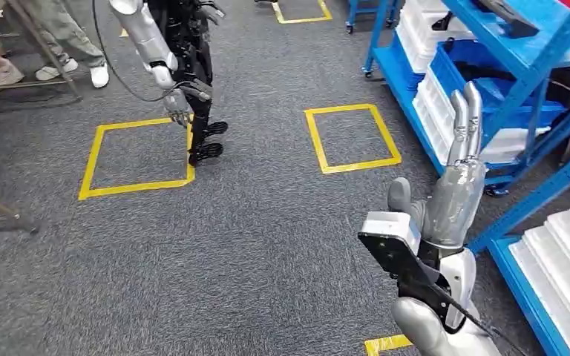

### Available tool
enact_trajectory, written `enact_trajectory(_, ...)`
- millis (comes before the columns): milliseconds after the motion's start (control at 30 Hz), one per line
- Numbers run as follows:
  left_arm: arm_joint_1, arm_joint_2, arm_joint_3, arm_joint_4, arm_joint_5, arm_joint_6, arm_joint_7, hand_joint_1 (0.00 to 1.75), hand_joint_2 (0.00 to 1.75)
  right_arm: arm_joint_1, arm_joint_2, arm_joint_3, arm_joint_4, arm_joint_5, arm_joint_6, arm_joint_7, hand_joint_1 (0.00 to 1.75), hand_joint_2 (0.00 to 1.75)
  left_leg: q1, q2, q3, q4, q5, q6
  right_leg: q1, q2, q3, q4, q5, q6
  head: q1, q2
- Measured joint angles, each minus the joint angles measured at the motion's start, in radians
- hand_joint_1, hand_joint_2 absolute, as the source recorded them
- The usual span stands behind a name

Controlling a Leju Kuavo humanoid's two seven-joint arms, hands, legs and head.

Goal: Take the parts from the cabinet and place them on the table.

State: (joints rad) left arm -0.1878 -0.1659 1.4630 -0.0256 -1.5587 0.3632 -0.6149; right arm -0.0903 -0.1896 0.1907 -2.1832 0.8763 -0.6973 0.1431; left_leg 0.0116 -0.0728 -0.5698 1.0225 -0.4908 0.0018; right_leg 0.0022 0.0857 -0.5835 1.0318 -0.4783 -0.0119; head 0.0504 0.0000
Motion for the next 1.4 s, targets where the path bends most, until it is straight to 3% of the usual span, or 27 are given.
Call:
enact_trajectory(100, 0.000, 0.000, 0.000, 0.000, 0.007, 0.000, 0.000, 0.00, 0.00, 0.022, -0.011, -0.022, 0.006, 0.011, 0.000, 0.032, 0.00, 0.00, -0.010, 0.025, 0.001, -0.001, 0.003, 0.011, -0.012, 0.025, -0.005, -0.010, 0.007, 0.019, -0.002, 0.000)
enact_trajectory(133, -0.001, 0.000, 0.000, 0.000, 0.008, 0.000, 0.000, 0.00, 0.00, 0.029, -0.016, -0.029, 0.007, 0.013, 0.000, 0.040, 0.00, 0.00, 0.000, 0.039, 0.005, -0.015, 0.010, 0.019, -0.011, 0.018, -0.005, -0.005, 0.001, 0.021, -0.001, 0.000)
enact_trajectory(167, -0.002, 0.000, 0.000, 0.000, 0.011, 0.000, 0.000, 0.00, 0.00, 0.035, -0.022, -0.037, 0.008, 0.015, 0.000, 0.052, 0.00, 0.00, -0.001, 0.047, 0.008, -0.020, 0.012, 0.023, -0.008, -0.028, -0.013, 0.019, -0.019, 0.026, 0.004, 0.000)
enact_trajectory(200, -0.001, 0.000, 0.000, 0.000, 0.013, 0.000, 0.000, 0.00, 0.00, 0.038, -0.026, -0.046, 0.011, 0.015, 0.000, 0.064, 0.00, 0.00, -0.002, 0.058, 0.008, -0.021, 0.012, 0.025, -0.009, -0.054, -0.040, 0.073, -0.054, 0.032, 0.016, 0.000)
enact_trajectory(267, 0.004, 0.000, 0.000, 0.000, 0.018, -0.002, 0.000, 0.00, 0.00, 0.059, -0.030, -0.066, 0.019, 0.011, 0.000, 0.082, 0.00, 0.00, -0.004, 0.081, 0.007, -0.020, 0.010, 0.028, -0.015, -0.074, -0.118, 0.233, -0.125, 0.043, 0.020, 0.000)
enact_trajectory(300, 0.006, 0.000, 0.000, 0.000, 0.021, -0.003, 0.000, 0.00, 0.00, 0.072, -0.032, -0.075, 0.024, 0.006, 0.000, 0.084, 0.00, 0.00, -0.005, 0.092, 0.007, -0.020, 0.009, 0.028, -0.017, -0.075, -0.144, 0.286, -0.137, 0.047, 0.020, 0.000)
enact_trajectory(367, 0.007, 0.000, 0.000, 0.000, 0.026, -0.005, 0.000, 0.00, 0.00, 0.094, -0.035, -0.096, 0.038, -0.007, 0.000, 0.085, 0.00, 0.00, -0.004, 0.111, 0.008, -0.019, 0.006, 0.027, -0.022, -0.079, -0.125, 0.242, -0.091, 0.051, 0.021, 0.000)
enact_trajectory(433, 0.007, 0.000, 0.000, 0.000, 0.032, -0.005, 0.002, 0.00, 0.00, 0.110, -0.035, -0.119, 0.048, -0.029, 0.000, 0.083, 0.00, 0.00, -0.003, 0.127, 0.012, -0.017, 0.001, 0.020, -0.027, -0.105, -0.030, 0.057, -0.002, 0.054, 0.023, 0.000)
enact_trajectory(467, 0.007, 0.000, 0.000, 0.000, 0.034, -0.005, 0.002, 0.00, 0.00, 0.117, -0.035, -0.131, 0.055, -0.037, 0.000, 0.083, 0.00, 0.00, -0.004, 0.133, 0.014, -0.015, -0.003, 0.014, -0.025, -0.139, 0.000, -0.013, -0.002, 0.053, 0.025, 0.000)
enact_trajectory(533, 0.007, 0.000, 0.000, 0.000, 0.042, -0.005, 0.003, 0.00, 0.00, 0.136, -0.036, -0.152, 0.072, -0.050, 0.000, 0.089, 0.00, 0.00, -0.008, 0.138, 0.017, -0.011, -0.008, 0.003, -0.013, -0.118, -0.001, -0.009, 0.001, 0.028, 0.020, 0.000)
enact_trajectory(633, 0.005, -0.001, 0.000, 0.000, 0.051, -0.005, 0.005, 0.00, 0.00, 0.164, -0.036, -0.189, 0.105, -0.056, 0.000, 0.090, 0.00, 0.00, -0.002, 0.152, 0.027, -0.009, -0.016, -0.016, -0.012, -0.098, 0.003, -0.015, 0.003, 0.010, 0.016, 0.000)
enact_trajectory(667, 0.003, -0.001, 0.000, 0.000, 0.053, -0.005, 0.005, 0.00, 0.00, 0.172, -0.036, -0.203, 0.114, -0.063, 0.000, 0.090, 0.00, 0.00, 0.002, 0.124, 0.026, 0.014, -0.033, -0.021, -0.014, -0.095, 0.006, -0.017, 0.006, 0.005, 0.016, 0.000)
enact_trajectory(700, 0.003, -0.001, 0.000, 0.000, 0.055, -0.005, 0.005, 0.00, 0.00, 0.176, -0.036, -0.217, 0.130, -0.066, 0.000, 0.090, 0.00, 0.00, 0.001, 0.100, 0.002, 0.066, -0.068, -0.022, -0.014, -0.088, 0.005, -0.017, 0.005, -0.001, 0.011, 0.000)
enact_trajectory(767, 0.004, -0.001, 0.000, 0.000, 0.061, -0.005, 0.006, 0.00, 0.00, 0.192, -0.033, -0.238, 0.164, -0.071, 0.000, 0.090, 0.00, 0.00, -0.001, 0.084, -0.073, 0.227, -0.146, -0.023, -0.011, -0.078, 0.005, -0.017, 0.004, -0.008, 0.005, 0.000)
enact_trajectory(833, 0.008, -0.001, 0.000, 0.000, 0.066, -0.006, 0.009, 0.00, 0.00, 0.212, -0.030, -0.258, 0.199, -0.082, 0.000, 0.095, 0.00, 0.00, -0.003, 0.082, -0.121, 0.317, -0.161, -0.020, -0.008, -0.059, 0.006, -0.016, 0.004, -0.009, 0.004, 0.000)
enact_trajectory(867, 0.009, -0.001, 0.000, 0.000, 0.069, -0.006, 0.011, 0.00, 0.00, 0.217, -0.027, -0.271, 0.218, -0.089, 0.000, 0.097, 0.00, 0.00, -0.005, 0.081, -0.109, 0.284, -0.129, -0.015, -0.008, -0.047, 0.007, -0.016, 0.004, -0.008, 0.004, 0.000)
enact_trajectory(933, 0.008, -0.001, 0.000, 0.000, 0.071, -0.006, 0.011, 0.00, 0.00, 0.224, -0.025, -0.291, 0.247, -0.101, 0.000, 0.098, 0.00, 0.00, -0.006, 0.067, -0.039, 0.122, -0.037, -0.003, -0.008, -0.025, 0.011, -0.015, 0.003, -0.007, 0.002, 0.000)
enact_trajectory(967, 0.008, -0.001, 0.000, 0.000, 0.072, -0.006, 0.011, 0.00, 0.00, 0.226, -0.023, -0.301, 0.263, -0.110, 0.000, 0.098, 0.00, 0.00, -0.006, 0.037, 0.001, 0.031, 0.004, 0.004, -0.009, -0.015, 0.013, -0.014, 0.001, -0.005, 0.001, 0.000)
enact_trajectory(1000, 0.008, 0.000, 0.000, 0.000, 0.072, -0.006, 0.013, 0.00, 0.00, 0.227, -0.019, -0.311, 0.284, -0.120, 0.000, 0.098, 0.00, 0.00, -0.003, 0.007, 0.008, 0.002, -0.006, 0.005, -0.003, -0.009, 0.009, -0.010, -0.001, 0.000, 0.002, 0.000)
enact_trajectory(1067, 0.007, 0.000, 0.000, 0.000, 0.074, -0.006, 0.014, 0.00, 0.00, 0.236, -0.016, -0.329, 0.328, -0.153, 0.000, 0.096, 0.00, 0.00, -0.009, 0.023, 0.009, -0.003, -0.004, 0.005, -0.012, 0.008, 0.003, -0.011, 0.001, 0.010, 0.000, 0.000)
enact_trajectory(1133, 0.005, -0.001, 0.000, 0.000, 0.078, -0.006, 0.015, 0.00, 0.00, 0.248, -0.011, -0.351, 0.362, -0.188, 0.000, 0.075, 0.00, 0.00, -0.009, 0.039, 0.014, -0.015, 0.002, 0.017, -0.014, 0.025, 0.003, -0.017, 0.003, 0.024, 0.001, 0.000)
enact_trajectory(1200, 0.004, -0.002, 0.000, 0.000, 0.079, -0.006, 0.015, 0.00, 0.00, 0.250, -0.006, -0.375, 0.406, -0.223, 0.000, 0.049, 0.00, 0.00, -0.004, 0.061, 0.024, -0.032, 0.009, 0.028, -0.013, -0.047, -0.011, 0.030, -0.034, 0.032, 0.011, 0.000)
enact_trajectory(1233, 0.005, -0.002, 0.000, 0.000, 0.080, -0.006, 0.015, 0.00, 0.00, 0.248, -0.003, -0.386, 0.428, -0.235, 0.000, 0.040, 0.00, 0.00, -0.005, 0.072, 0.023, -0.032, 0.009, 0.030, -0.015, -0.066, -0.046, 0.098, -0.074, 0.040, 0.018, 0.000)
enact_trajectory(1300, 0.008, -0.002, 0.000, 0.000, 0.082, -0.006, 0.018, 0.00, 0.00, 0.252, 0.006, -0.401, 0.470, -0.248, 0.000, 0.027, 0.00, 0.00, -0.006, 0.094, 0.023, -0.031, 0.006, 0.031, -0.022, -0.076, -0.120, 0.249, -0.135, 0.050, 0.021, 0.000)
enact_trajectory(1333, 0.009, -0.001, 0.000, 0.000, 0.083, -0.006, 0.018, 0.00, 0.00, 0.254, 0.010, -0.406, 0.490, -0.253, 0.000, 0.026, 0.00, 0.00, -0.006, 0.104, 0.023, -0.031, 0.005, 0.031, -0.024, -0.076, -0.140, 0.284, -0.137, 0.054, 0.021, 0.000)
enact_trajectory(1367, 0.009, -0.002, 0.000, 0.000, 0.084, -0.006, 0.019, 0.00, 0.00, 0.255, 0.013, -0.414, 0.515, -0.263, 0.000, 0.026, 0.00, 0.00, -0.006, 0.114, 0.024, -0.031, 0.003, 0.030, -0.028, -0.078, -0.134, 0.267, -0.114, 0.057, 0.023, 0.000)
enact_trajectory(1400, 0.008, -0.002, 0.000, 0.000, 0.084, -0.006, 0.020, 0.00, 0.00, 0.255, 0.015, -0.421, 0.537, -0.271, 0.000, 0.026, 0.00, 0.00, -0.004, 0.124, 0.025, -0.028, 0.000, 0.026, -0.032, -0.084, -0.102, 0.199, -0.070, 0.060, 0.023, 0.000)
